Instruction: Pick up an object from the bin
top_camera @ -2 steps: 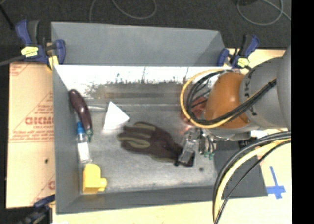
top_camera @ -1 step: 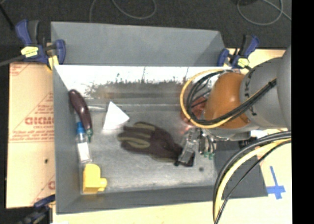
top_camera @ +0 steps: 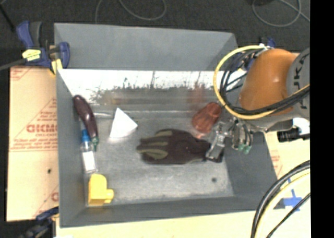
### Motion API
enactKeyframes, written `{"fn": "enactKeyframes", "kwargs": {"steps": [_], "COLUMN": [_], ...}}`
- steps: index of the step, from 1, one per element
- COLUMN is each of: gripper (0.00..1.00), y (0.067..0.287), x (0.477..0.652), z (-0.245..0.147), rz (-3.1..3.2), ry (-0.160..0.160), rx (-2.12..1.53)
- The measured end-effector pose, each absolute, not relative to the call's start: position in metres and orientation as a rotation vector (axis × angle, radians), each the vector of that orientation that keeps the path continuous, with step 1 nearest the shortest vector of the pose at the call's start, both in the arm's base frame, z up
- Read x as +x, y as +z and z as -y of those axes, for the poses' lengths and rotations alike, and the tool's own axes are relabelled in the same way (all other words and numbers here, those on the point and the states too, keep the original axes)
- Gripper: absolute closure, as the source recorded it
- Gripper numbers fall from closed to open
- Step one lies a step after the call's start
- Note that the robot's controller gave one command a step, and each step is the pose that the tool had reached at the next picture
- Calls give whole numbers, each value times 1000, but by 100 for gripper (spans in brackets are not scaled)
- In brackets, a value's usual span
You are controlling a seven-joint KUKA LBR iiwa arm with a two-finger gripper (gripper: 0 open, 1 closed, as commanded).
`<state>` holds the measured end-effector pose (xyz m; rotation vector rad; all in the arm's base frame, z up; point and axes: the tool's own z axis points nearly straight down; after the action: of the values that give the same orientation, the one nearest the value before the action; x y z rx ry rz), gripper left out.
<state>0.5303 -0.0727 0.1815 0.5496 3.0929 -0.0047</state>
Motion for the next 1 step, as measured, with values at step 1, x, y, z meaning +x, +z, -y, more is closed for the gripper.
{"fn": "enactKeyframes", "kwargs": {"steps": [1], "gripper": [100], "y": [182], "x": [530], "z": [73], "rz": [-3093], "ry": [-5], "rx": [548]}}
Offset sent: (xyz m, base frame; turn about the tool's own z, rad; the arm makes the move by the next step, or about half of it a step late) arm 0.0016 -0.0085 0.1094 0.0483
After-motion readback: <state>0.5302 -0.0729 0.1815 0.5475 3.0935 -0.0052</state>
